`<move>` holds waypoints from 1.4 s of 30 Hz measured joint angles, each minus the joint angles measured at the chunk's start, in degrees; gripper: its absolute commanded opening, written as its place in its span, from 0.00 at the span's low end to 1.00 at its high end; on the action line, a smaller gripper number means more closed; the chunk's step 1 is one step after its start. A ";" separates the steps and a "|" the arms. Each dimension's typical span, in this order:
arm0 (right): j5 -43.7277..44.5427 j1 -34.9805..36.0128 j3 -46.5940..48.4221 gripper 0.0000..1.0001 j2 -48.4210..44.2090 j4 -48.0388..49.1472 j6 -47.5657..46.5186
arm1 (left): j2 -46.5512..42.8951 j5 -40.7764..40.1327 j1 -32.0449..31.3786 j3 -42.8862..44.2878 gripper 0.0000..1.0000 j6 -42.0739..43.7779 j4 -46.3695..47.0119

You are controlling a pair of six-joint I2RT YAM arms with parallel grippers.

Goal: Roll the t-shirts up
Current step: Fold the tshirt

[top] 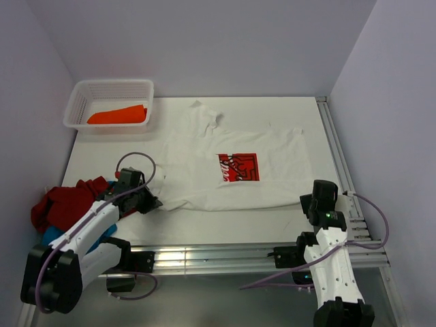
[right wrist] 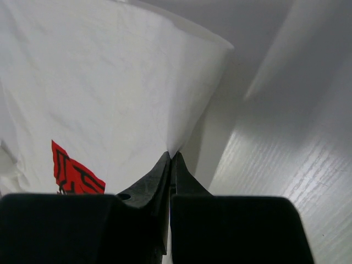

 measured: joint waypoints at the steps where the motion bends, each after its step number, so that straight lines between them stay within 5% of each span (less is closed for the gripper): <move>1: 0.07 0.00 0.00 0.00 -0.96 -0.76 0.00 | -1.07 0.07 -0.11 0.00 0.00 -0.52 -0.79; 6: -0.02 0.00 -0.22 0.03 -2.32 -4.68 -0.17 | -7.21 -0.66 -1.33 0.00 0.00 -3.28 -4.52; 9: -0.76 0.00 -0.92 0.32 -2.32 -5.79 -0.44 | -10.23 -1.29 -2.10 0.00 0.01 -4.85 -6.60; 10: -0.87 0.00 -1.07 0.45 -2.32 -6.43 -0.83 | -10.80 -1.40 -2.32 -0.02 0.06 -5.25 -7.17; 14: -1.09 0.00 -1.09 0.66 -3.52 -8.52 -2.05 | -11.58 -0.96 -3.43 -0.83 0.32 -5.33 -7.48; 16: -1.07 0.00 -0.94 0.67 -5.07 -9.77 -2.78 | -11.61 -0.81 -4.15 -0.94 0.53 -5.70 -7.80; 19: -0.61 0.00 0.26 0.68 -6.21 -11.76 -3.41 | -11.65 -0.90 -4.85 -0.96 0.61 -6.54 -9.03; 20: -0.31 0.00 1.18 0.68 -6.40 -12.57 -3.74 | -11.76 -1.09 -4.96 -0.96 0.72 -6.78 -9.53; 28: -1.64 0.00 8.31 0.68 -3.76 -10.62 -7.80 | -13.00 -3.91 -6.43 5.46 0.76 -6.67 -17.62; 29: -2.78 0.00 8.35 0.68 -2.89 -9.18 -8.94 | -12.98 -4.22 -6.43 6.99 0.90 -6.03 -18.03; 31: -5.20 0.00 8.94 0.68 -0.20 -6.86 -11.37 | -12.70 -4.68 -6.43 10.84 0.91 -3.54 -18.36; 42: -20.90 0.00 16.85 0.73 10.21 10.91 -25.22 | 2.32 -1.09 -6.29 28.26 0.96 8.50 -9.35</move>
